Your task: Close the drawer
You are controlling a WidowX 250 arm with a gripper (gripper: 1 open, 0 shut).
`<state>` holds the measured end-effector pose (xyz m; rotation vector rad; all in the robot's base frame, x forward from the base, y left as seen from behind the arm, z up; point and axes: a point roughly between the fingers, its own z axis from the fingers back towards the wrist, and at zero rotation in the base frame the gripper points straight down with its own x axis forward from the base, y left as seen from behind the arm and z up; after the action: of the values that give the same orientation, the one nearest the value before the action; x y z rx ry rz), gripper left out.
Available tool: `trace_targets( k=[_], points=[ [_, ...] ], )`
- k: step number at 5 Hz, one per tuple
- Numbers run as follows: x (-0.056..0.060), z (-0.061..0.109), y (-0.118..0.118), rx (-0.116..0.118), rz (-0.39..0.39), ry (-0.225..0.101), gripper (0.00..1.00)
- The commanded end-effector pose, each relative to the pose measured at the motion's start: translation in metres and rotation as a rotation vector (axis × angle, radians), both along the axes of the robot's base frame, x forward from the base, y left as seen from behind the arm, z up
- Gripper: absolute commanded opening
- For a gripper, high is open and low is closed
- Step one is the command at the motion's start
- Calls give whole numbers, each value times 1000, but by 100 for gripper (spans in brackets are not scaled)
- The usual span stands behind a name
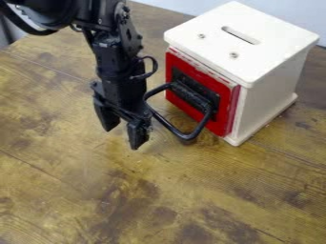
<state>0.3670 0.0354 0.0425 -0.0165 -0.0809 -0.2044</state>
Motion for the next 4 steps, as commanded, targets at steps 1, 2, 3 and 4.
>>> trace_targets(
  k=[1, 2, 3, 4],
  points=[
    [11, 34, -5, 19, 10, -98, 100],
    [13, 41, -10, 21, 23, -119, 100],
    [11, 50, -9, 15, 29, -131, 100],
    [12, 56, -2, 5, 19, -117, 100]
  ],
)
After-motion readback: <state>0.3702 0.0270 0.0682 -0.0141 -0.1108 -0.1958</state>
